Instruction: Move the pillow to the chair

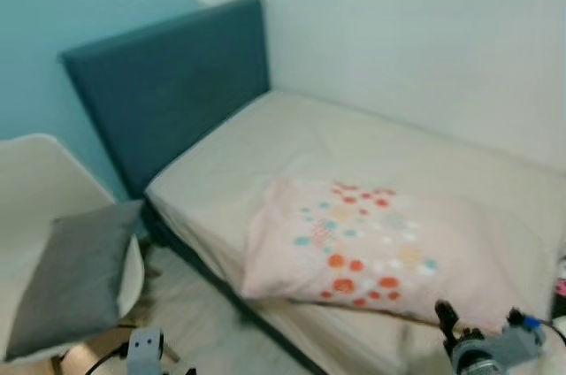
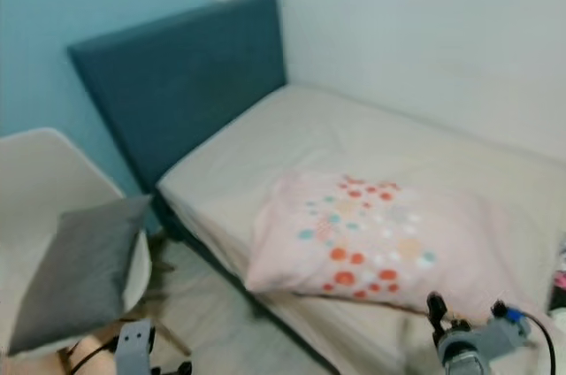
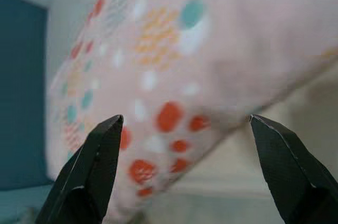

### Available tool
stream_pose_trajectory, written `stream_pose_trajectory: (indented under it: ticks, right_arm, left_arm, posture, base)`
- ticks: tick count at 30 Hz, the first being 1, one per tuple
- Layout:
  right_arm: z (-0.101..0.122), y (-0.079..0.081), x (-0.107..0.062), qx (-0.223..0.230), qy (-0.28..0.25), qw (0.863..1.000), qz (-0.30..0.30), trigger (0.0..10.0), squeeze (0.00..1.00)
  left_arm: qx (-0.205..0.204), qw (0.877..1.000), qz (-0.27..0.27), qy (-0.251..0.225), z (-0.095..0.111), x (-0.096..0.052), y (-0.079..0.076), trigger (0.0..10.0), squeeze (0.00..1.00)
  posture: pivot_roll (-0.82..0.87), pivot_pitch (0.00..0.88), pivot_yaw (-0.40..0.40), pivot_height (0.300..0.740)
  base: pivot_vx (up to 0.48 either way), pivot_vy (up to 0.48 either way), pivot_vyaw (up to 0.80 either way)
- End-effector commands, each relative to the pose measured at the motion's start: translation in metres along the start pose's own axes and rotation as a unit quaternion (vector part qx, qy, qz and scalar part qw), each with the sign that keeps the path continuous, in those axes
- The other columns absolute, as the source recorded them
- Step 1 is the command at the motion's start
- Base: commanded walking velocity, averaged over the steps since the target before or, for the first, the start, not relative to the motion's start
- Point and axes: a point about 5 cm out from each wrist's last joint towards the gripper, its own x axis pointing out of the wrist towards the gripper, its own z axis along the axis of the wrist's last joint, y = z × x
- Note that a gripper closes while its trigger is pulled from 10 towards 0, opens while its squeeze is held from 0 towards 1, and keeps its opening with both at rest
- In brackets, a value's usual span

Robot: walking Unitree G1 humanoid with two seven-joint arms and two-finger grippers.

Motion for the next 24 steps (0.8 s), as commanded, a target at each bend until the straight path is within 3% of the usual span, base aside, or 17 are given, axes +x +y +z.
stream_pose_trajectory:
  ticks: [1,7,13,24]
  right_arm:
    - [-0.002,-0.009,-0.004,0.004,0.004,1.000,-0.017,10.0,0.00]
    - [-0.008,-0.009,-0.005,0.006,0.025,1.000,-0.016,10.0,0.00]
    - [-0.010,-0.019,-0.008,-0.010,0.038,0.997,-0.060,10.0,0.00]
    - [-0.006,-0.029,-0.012,0.019,0.028,0.996,-0.081,10.0,0.00]
  left_arm:
    - [0.008,1.000,-0.004,-0.007,0.006,0.002,-0.002,10.0,0.00]
    - [0.006,1.000,0.001,-0.003,0.005,0.002,-0.001,10.0,0.00]
    - [0.004,1.000,0.004,-0.004,0.004,0.001,0.000,10.0,0.00]
    - [-0.001,1.000,0.000,-0.015,0.010,0.003,-0.001,10.0,0.00]
  posture:
    - [0.02,0.000,0.064,0.739]
    - [0.02,0.000,0.065,0.739]
    - [0.02,0.000,0.063,0.729]
    - [0.01,0.000,0.063,0.699]
  base:
    - [0.289,0.000,0.00]
    - [0.192,0.000,0.00]
    - [0.000,0.000,0.00]
    - [0.000,0.000,0.00]
